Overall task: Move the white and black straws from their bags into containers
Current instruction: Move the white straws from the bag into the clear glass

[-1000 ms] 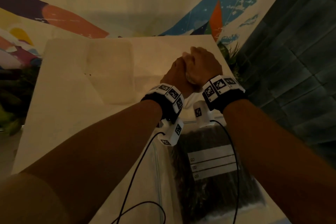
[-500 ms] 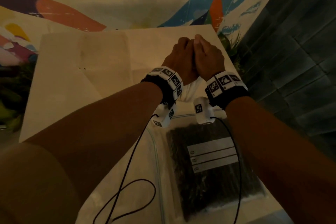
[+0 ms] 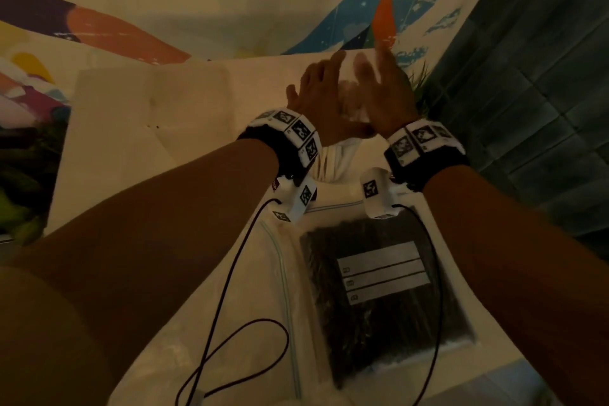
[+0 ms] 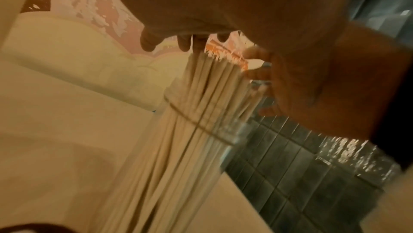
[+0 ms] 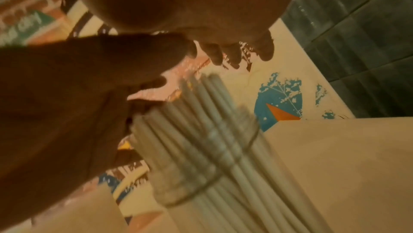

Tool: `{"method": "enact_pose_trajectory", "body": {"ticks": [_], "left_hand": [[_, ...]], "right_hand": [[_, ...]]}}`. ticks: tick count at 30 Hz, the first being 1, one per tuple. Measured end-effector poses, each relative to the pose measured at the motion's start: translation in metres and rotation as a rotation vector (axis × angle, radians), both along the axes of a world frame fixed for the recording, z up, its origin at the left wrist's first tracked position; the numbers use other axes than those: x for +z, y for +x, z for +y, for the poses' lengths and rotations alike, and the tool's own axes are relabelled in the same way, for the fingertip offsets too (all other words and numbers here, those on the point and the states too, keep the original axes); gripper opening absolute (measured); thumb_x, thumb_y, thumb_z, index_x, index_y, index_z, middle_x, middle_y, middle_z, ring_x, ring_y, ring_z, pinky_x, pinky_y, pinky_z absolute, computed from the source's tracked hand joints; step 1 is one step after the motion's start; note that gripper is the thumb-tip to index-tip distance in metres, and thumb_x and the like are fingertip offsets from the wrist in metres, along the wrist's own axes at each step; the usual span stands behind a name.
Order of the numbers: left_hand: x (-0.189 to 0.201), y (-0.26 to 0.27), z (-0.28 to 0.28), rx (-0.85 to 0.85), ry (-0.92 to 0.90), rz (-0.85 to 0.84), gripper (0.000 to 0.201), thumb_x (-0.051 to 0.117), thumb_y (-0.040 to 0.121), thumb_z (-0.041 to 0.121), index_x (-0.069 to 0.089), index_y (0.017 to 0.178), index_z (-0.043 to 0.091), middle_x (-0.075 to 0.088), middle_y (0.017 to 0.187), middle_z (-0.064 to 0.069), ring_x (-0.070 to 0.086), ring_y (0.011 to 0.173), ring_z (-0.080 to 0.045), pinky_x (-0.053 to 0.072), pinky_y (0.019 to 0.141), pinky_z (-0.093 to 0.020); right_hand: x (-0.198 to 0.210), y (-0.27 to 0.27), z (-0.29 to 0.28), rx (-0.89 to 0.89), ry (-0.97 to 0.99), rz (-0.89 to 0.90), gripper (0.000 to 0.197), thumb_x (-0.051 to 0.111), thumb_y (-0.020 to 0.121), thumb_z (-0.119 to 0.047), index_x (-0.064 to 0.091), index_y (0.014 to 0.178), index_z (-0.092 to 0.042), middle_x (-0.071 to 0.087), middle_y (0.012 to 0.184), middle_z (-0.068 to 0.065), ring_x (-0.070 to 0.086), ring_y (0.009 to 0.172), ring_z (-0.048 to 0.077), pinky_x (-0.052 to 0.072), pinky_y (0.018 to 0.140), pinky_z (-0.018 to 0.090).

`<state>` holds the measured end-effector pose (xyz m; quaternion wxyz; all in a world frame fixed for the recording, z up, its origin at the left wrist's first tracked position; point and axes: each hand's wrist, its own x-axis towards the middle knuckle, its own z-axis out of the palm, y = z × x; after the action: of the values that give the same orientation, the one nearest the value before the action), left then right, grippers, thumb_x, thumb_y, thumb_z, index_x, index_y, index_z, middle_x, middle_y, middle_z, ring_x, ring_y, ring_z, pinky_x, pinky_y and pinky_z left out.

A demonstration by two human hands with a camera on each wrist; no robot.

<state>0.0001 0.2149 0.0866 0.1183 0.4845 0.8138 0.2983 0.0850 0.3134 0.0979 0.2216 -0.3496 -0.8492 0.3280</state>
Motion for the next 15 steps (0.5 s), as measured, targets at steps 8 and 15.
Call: {"method": "enact_pose_trajectory", "body": {"ticks": [8,15], "left_hand": [[-0.013,0.049,-0.077,-0.042,0.582,0.074,0.015,0.057,0.083,0.02,0.063,0.096,0.016,0.064,0.091,0.0,0.06,0.078,-0.016,0.046,0.068,-0.026],[-0.093,0.078,-0.078,-0.112,-0.616,-0.031,0.052,0.046,0.091,0.031,0.031,0.139,0.017,0.033,0.143,-0.012,0.038,0.125,-0.037,0.039,0.098,-0.05]], "right_hand": [[-0.036,0.121,-0.025,-0.132,-0.038,-0.231,0.024,0.056,0.092,-0.029,0.068,0.092,-0.009,0.07,0.092,0.013,0.065,0.089,0.03,0.051,0.089,0.047],[-0.101,0.149,-0.088,0.066,-0.261,-0.444,0.02,0.06,0.09,-0.024,0.07,0.085,-0.008,0.068,0.079,0.011,0.063,0.078,0.024,0.052,0.077,0.041]]}}
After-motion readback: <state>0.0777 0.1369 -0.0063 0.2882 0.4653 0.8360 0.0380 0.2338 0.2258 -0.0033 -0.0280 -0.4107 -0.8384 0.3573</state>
